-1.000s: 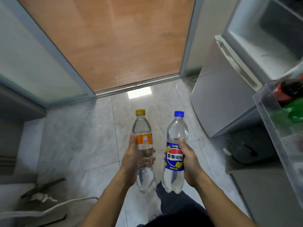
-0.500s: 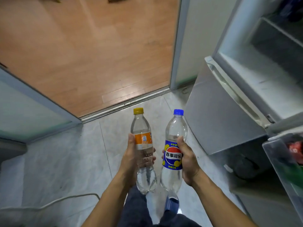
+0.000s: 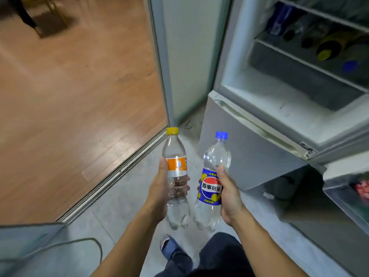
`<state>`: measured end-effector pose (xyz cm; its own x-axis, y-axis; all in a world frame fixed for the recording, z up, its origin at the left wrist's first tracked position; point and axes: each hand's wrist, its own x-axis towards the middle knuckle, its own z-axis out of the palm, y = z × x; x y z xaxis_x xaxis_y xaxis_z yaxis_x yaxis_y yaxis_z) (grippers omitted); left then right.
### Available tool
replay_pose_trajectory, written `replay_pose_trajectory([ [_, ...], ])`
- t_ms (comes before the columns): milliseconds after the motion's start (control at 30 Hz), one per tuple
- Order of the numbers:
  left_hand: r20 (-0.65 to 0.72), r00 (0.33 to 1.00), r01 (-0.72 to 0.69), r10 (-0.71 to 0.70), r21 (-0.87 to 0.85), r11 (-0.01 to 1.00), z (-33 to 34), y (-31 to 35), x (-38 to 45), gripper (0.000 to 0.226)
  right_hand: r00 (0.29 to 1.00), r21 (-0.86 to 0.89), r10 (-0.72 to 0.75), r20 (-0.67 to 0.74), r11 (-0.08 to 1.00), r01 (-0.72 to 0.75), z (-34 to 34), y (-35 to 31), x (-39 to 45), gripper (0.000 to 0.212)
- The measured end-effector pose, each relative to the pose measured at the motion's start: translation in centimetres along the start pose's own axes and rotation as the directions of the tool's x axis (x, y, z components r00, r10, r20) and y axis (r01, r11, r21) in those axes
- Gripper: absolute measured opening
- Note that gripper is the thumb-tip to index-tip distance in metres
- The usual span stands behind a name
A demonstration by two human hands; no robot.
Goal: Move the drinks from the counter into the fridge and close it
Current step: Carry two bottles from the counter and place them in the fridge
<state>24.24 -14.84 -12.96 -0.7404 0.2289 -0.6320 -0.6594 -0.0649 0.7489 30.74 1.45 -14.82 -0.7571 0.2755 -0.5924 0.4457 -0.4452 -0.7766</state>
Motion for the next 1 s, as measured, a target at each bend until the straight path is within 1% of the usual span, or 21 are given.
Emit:
replay_pose_trajectory([
  [67, 0.057, 0.998, 0.008, -0.008, -0.004, 1.000, 1.1, 1.4, 1.5, 0.091, 0.999, 0.055, -0.006, -0.047, 0.998, 0.008, 0.1, -0.8, 0.7, 0.085],
  [167, 0.138, 0.990, 0.041, -0.040, 0.001, 0.999, 3.3, 3.0, 4.1, 0.084, 0.992, 0.134, -0.034, -0.120, 0.990, 0.051, -0.6, -2.3, 2.1, 0.081],
  [267, 0.212, 0.976, 0.051, -0.057, 0.032, 0.998, 6.2, 4.6, 6.5, 0.079, 0.982, 0.182, -0.030, -0.185, 0.981, 0.064, -2.2, -4.1, 3.9, 0.084],
  [467, 0.319, 0.946, 0.010, -0.053, 0.135, 0.991, 12.5, 8.2, 9.8, 0.082, 0.952, 0.241, -0.077, -0.295, 0.958, 0.152, -5.9, -9.2, 6.7, 0.085],
  [600, 0.419, 0.905, 0.002, -0.070, 0.160, 0.987, 17.0, 10.1, 11.4, 0.079, 0.922, 0.271, -0.107, -0.371, 0.938, 0.218, -8.5, -11.9, 7.1, 0.085],
  [667, 0.458, 0.885, 0.002, -0.083, 0.173, 0.985, 18.8, 11.0, 12.4, 0.084, 0.902, 0.300, -0.120, -0.414, 0.918, 0.260, -9.5, -13.0, 7.0, 0.084],
  [767, 0.491, 0.865, 0.001, -0.102, 0.202, 0.979, 21.3, 12.3, 13.9, 0.089, 0.873, 0.348, -0.129, -0.471, 0.882, 0.318, -10.8, -14.3, 7.3, 0.079],
  [867, 0.545, 0.831, -0.003, -0.112, 0.206, 0.979, 23.7, 13.6, 15.3, 0.079, 0.841, 0.377, -0.115, -0.529, 0.856, 0.354, -11.5, -15.4, 7.7, 0.074],
  [933, 0.582, 0.803, 0.007, -0.130, 0.209, 0.978, 25.2, 14.5, 16.0, 0.077, 0.809, 0.366, -0.128, -0.574, 0.843, 0.393, -12.0, -16.2, 8.1, 0.064],
  [1000, 0.614, 0.777, 0.001, -0.138, 0.217, 0.976, 26.8, 15.9, 16.5, 0.075, 0.769, 0.324, -0.173, -0.615, 0.834, 0.447, -12.3, -17.5, 8.7, 0.055],
])
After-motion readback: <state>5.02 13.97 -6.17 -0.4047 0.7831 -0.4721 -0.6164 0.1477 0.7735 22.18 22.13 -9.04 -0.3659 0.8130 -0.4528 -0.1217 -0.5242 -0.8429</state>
